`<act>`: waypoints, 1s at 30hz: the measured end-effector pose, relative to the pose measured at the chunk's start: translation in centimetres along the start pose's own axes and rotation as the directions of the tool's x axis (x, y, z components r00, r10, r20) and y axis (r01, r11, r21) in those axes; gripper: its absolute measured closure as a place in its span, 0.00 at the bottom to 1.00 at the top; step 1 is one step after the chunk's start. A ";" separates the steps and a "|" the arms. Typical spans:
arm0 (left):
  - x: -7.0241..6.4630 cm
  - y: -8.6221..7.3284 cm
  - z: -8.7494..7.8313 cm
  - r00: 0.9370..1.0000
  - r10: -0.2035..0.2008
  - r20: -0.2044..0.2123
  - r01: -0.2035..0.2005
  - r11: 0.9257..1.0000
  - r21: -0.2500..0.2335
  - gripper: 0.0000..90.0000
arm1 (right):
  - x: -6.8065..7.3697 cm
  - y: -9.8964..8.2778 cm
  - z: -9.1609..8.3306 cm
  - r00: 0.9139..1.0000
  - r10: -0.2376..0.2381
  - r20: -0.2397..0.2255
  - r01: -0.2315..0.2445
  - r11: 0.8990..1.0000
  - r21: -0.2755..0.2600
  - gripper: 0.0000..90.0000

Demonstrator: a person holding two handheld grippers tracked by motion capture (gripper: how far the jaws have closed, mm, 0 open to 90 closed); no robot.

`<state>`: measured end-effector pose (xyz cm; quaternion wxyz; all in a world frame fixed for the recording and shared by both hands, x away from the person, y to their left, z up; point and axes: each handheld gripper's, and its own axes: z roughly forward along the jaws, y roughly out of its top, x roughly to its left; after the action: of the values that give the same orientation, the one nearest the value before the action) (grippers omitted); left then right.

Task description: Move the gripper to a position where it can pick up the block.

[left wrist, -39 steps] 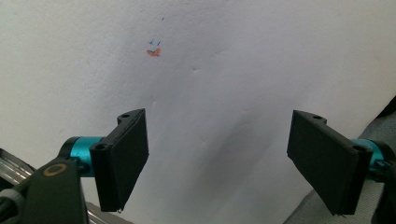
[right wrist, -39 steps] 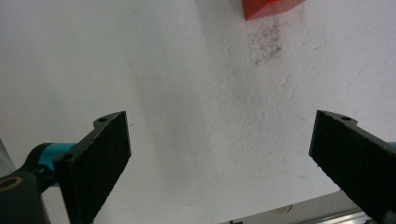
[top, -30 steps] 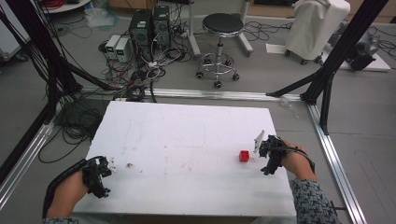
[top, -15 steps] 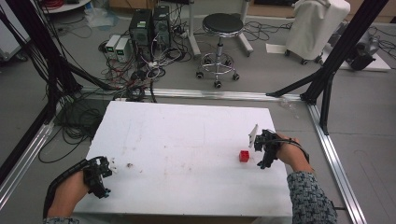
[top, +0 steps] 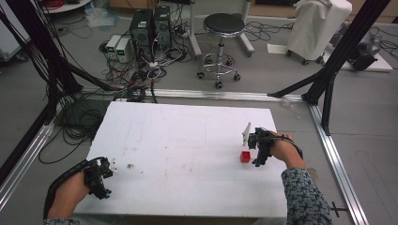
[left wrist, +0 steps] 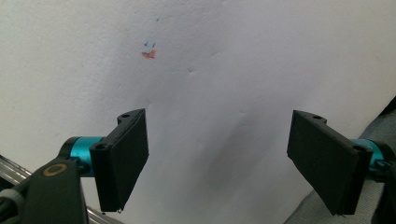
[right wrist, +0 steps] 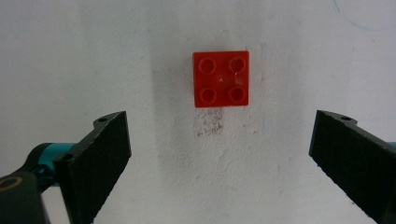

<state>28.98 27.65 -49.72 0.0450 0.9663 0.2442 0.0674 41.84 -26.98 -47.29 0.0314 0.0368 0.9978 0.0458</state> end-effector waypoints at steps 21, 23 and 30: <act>0.0 0.1 0.0 1.000 0.010 0.000 -0.010 1.000 0.006 0.23 | -0.9 2.1 2.4 0.998 -0.035 -0.043 0.036 0.999 0.037 0.05; -0.1 0.1 0.0 1.000 0.010 -0.001 -0.010 1.000 0.007 0.23 | -0.9 2.1 2.8 0.998 -0.037 -0.046 0.039 0.999 0.038 0.05; -0.1 0.1 0.2 1.000 0.011 0.001 -0.011 1.000 0.007 0.23 | -0.7 2.0 4.3 0.997 -0.028 -0.066 0.032 0.998 0.059 0.05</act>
<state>28.96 27.48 -49.87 0.0413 0.9678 0.2391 0.0664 42.99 -24.64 -51.35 -0.0017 0.0214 0.9996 0.0166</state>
